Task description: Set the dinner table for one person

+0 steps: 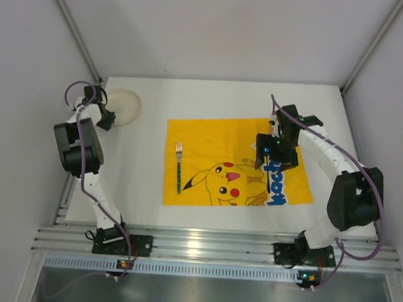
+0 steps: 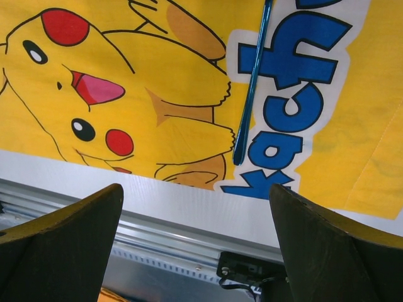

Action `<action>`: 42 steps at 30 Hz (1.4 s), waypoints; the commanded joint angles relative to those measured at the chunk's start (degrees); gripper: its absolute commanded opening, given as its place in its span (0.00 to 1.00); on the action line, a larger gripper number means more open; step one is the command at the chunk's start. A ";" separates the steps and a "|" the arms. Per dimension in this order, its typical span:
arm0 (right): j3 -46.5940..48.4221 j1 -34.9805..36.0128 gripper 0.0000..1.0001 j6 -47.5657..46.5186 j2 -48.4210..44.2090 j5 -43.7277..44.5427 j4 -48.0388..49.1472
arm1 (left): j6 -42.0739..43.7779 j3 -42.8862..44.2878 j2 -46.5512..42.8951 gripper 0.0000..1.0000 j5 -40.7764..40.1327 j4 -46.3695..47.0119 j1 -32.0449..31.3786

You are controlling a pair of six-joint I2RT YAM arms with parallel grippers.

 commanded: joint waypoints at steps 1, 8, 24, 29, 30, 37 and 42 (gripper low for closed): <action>1.71 -0.81 1.00 -1.05 0.82 0.29 0.65 | -2.10 2.62 2.95 0.30 0.78 2.04 0.13; 1.45 -0.89 1.00 -1.32 0.91 -0.24 1.09 | 0.44 4.12 2.34 0.00 3.06 1.60 -0.49; -1.27 -0.98 1.00 2.99 -17.35 -4.20 11.98 | 21.01 7.55 -12.24 0.00 21.25 -3.76 -20.41; -4.61 -0.98 1.00 3.61 -21.50 -4.55 11.02 | 19.79 3.34 -15.49 0.00 21.61 -4.90 -34.02; -5.23 -0.98 1.00 3.78 -23.07 -4.46 10.59 | 19.09 0.81 -15.94 0.00 21.09 -4.64 -35.89; -11.55 -0.98 1.00 5.45 -33.27 -3.50 7.34 | 17.14 -7.38 -16.99 0.00 18.98 -3.85 -47.85; -15.16 -0.89 1.00 6.51 -40.65 -2.70 3.82 | 14.87 -15.45 -18.49 0.00 16.60 -2.10 -50.85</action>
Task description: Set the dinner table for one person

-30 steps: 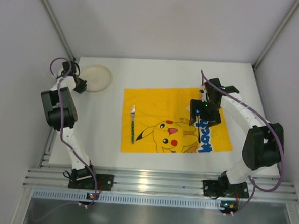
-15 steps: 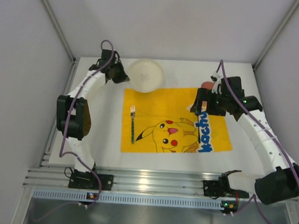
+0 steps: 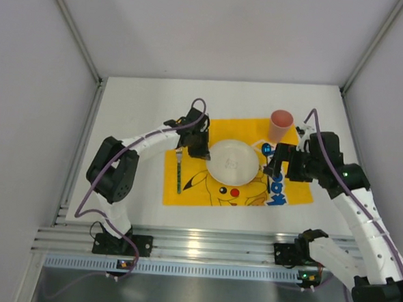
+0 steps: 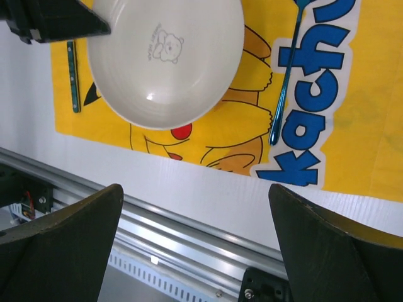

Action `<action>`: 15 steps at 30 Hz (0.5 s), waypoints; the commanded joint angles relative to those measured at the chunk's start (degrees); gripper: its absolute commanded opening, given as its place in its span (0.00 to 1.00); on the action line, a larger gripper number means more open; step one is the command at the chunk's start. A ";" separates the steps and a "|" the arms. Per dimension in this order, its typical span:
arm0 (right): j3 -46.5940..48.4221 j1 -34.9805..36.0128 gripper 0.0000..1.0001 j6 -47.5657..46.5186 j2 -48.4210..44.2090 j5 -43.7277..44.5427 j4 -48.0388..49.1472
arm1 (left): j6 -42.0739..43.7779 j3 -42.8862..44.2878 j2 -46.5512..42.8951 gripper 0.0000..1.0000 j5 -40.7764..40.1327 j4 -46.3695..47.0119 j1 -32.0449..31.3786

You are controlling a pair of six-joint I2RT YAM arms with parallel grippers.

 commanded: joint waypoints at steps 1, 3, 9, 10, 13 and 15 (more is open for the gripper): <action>-1.98 -0.72 1.00 1.54 -5.03 0.55 -3.04 | -2.86 -5.24 -3.58 0.00 -2.70 3.80 -1.30; -2.78 -0.63 1.00 1.98 -7.85 0.64 -4.54 | -4.79 -8.40 -3.85 0.00 -3.05 5.57 -1.48; -4.37 -0.63 1.00 1.72 -11.98 0.90 -7.79 | -6.30 -10.44 -2.35 0.00 -7.35 7.77 -1.83; -4.02 -0.72 1.00 1.55 -11.99 0.99 -8.06 | -6.30 -10.09 -2.27 0.00 -7.80 7.95 -1.83; -3.31 -0.63 1.00 1.28 -12.16 0.82 -8.68 | -6.38 -8.07 -1.74 0.00 -9.73 7.42 -1.83; -3.14 -0.72 1.00 1.63 -12.51 0.64 -8.68 | -6.56 -5.96 -1.12 0.00 -13.41 5.67 -1.83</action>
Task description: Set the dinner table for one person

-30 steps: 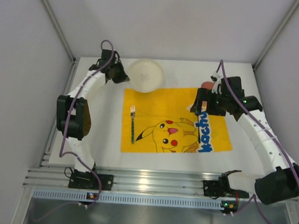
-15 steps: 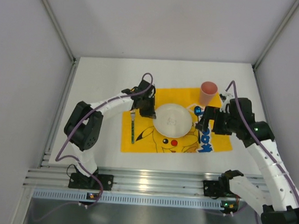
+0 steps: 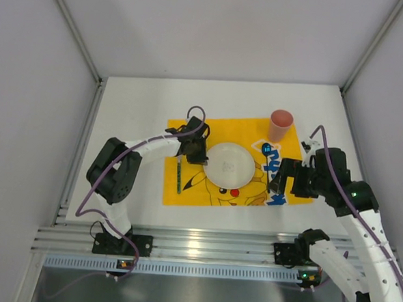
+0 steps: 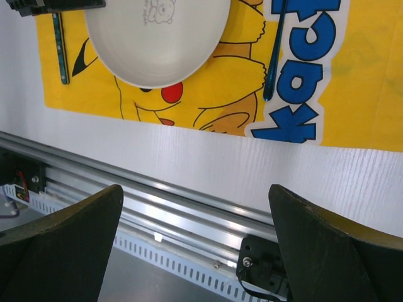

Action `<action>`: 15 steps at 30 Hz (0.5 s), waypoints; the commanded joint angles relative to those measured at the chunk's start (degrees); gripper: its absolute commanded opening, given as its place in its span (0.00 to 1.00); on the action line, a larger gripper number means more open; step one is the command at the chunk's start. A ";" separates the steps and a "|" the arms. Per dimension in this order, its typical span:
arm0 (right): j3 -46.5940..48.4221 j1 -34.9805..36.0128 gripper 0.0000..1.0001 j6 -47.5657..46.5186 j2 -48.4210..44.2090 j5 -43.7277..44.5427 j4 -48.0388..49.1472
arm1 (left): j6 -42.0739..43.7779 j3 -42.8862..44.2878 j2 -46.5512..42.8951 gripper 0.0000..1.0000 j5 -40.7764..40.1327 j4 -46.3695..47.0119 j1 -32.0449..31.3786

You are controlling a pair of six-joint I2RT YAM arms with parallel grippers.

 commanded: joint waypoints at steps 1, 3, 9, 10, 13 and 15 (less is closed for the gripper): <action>1.41 -0.63 1.00 0.65 -0.80 0.12 -0.46 | -0.88 3.42 -0.66 0.00 -8.74 0.44 0.11; 1.59 -0.72 1.00 1.00 -1.15 0.12 -0.90 | -0.35 4.29 -0.58 0.00 -9.02 0.01 0.11; 1.32 -0.63 1.00 1.09 -3.26 1.35 -2.30 | -1.05 4.39 3.11 0.00 -8.58 -0.96 0.03; 1.24 -0.72 1.00 1.00 -3.26 1.35 -2.48 | -1.14 4.30 3.38 0.04 -8.67 -1.57 -0.15; 1.15 -0.63 1.00 0.91 -3.88 1.61 -2.83 | -1.14 3.34 2.94 0.18 -9.63 -1.93 -0.15; 1.15 -0.54 1.00 0.83 -4.05 1.61 -2.83 | -1.58 1.94 1.19 0.26 -11.12 -2.02 -0.24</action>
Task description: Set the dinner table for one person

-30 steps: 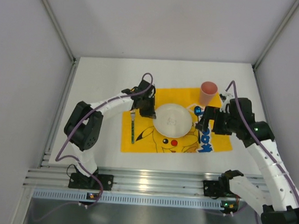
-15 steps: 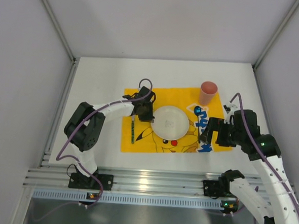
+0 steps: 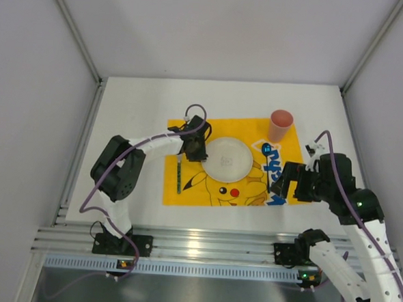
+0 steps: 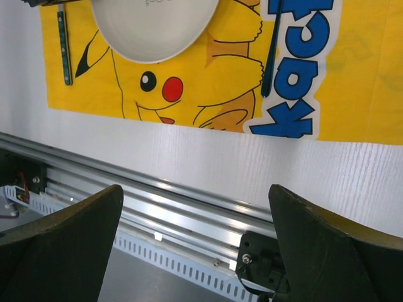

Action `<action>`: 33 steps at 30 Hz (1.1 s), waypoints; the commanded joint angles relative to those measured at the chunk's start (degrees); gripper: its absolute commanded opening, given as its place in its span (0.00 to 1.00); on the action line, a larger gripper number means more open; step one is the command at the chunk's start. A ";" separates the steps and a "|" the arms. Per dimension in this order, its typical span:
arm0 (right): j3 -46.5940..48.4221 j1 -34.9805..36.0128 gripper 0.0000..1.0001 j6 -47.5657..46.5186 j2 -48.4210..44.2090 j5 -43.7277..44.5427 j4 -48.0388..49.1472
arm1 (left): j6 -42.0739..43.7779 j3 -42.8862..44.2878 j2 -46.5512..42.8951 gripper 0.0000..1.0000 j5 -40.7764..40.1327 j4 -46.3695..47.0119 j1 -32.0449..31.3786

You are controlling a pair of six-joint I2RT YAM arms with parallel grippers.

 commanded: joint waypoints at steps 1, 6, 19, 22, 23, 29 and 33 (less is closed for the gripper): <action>1.24 -0.72 1.00 0.37 -0.80 0.87 -1.08 | -0.42 -1.83 -2.77 0.30 -3.89 -1.19 -0.28; 1.94 -0.63 1.00 0.28 -1.41 -0.27 -0.38 | -0.33 -1.23 -7.87 0.46 -5.12 -3.90 -0.54; 14.53 -0.63 1.00 10.69 -11.85 10.59 5.43 | 1.61 -0.86 -43.86 0.98 -29.10 -21.03 -15.57; 6.70 -0.63 1.00 13.90 -20.72 16.96 3.49 | -2.17 -7.35 -53.36 0.99 -35.87 -24.03 -16.10; 5.29 -0.63 1.00 13.99 -25.10 15.82 3.05 | -1.74 -12.59 -56.19 0.99 -36.76 -23.52 -16.10; -0.43 -0.54 1.00 18.73 -33.93 17.21 -1.08 | 7.38 -28.00 -79.31 0.97 -39.56 -14.30 -16.10; -1.83 -0.63 1.00 19.79 -31.74 19.59 -3.37 | 11.43 -30.31 -87.15 0.95 -47.83 -13.68 -16.10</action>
